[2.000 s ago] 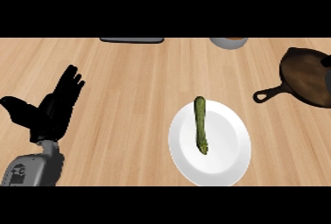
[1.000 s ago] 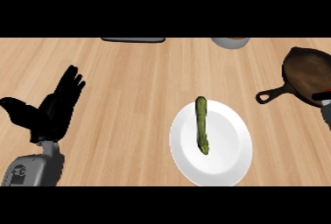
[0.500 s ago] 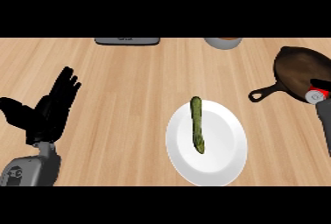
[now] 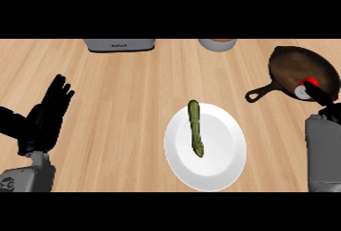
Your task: Pick the can from the plate and place it in the pan
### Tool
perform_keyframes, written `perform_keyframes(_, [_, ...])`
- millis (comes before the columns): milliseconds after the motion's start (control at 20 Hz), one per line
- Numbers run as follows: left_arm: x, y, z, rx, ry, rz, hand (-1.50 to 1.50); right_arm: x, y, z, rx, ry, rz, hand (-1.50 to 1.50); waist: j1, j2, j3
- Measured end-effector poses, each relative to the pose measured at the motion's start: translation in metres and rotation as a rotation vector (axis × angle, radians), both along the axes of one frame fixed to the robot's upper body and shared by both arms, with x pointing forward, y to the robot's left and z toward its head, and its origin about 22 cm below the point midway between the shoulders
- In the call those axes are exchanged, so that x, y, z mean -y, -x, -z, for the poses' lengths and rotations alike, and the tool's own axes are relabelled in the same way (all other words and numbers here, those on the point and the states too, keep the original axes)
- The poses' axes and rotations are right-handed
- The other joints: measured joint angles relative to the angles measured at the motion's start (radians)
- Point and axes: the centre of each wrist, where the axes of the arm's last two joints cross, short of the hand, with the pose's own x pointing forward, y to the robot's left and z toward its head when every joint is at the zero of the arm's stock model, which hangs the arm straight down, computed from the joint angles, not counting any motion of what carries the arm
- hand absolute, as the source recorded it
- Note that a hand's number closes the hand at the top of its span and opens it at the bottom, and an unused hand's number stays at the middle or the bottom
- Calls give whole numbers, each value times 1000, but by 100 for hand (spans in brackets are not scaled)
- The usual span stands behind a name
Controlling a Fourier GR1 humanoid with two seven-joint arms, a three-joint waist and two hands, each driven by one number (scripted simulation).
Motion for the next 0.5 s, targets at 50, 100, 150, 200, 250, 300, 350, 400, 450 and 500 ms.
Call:
perform_keyframes(50, [1,-2,0,2,-1,-3,0,-7,6,3,20,-2,-18,-150,-1,0,0])
perform_keyframes(100, [0,0,1,0,1,-1,0,-12,15,8,29,1,-36,-150,0,0,0])
perform_keyframes(150, [-2,2,2,2,3,2,0,-15,23,9,45,5,-43,-150,3,1,0])
perform_keyframes(200, [-2,3,0,3,3,5,0,-17,33,11,56,11,-52,-150,7,2,-1])
perform_keyframes(250, [-1,0,-4,5,4,5,0,-20,44,15,62,13,-60,-150,9,4,-1])
perform_keyframes(300, [1,-1,-3,8,4,9,0,-24,52,16,70,16,-71,-150,13,6,0])
perform_keyframes(350, [0,2,0,8,2,11,0,-25,63,15,76,22,-76,-150,15,7,-1])
perform_keyframes(400, [4,1,-3,8,1,14,0,-28,73,15,79,30,-82,-150,18,8,-1])
perform_keyframes(450, [6,0,-5,12,-1,19,0,-32,82,15,75,33,-92,-150,20,9,-1])
perform_keyframes(500, [10,-1,-5,15,1,26,0,-35,90,16,68,36,-93,-150,23,11,-1])
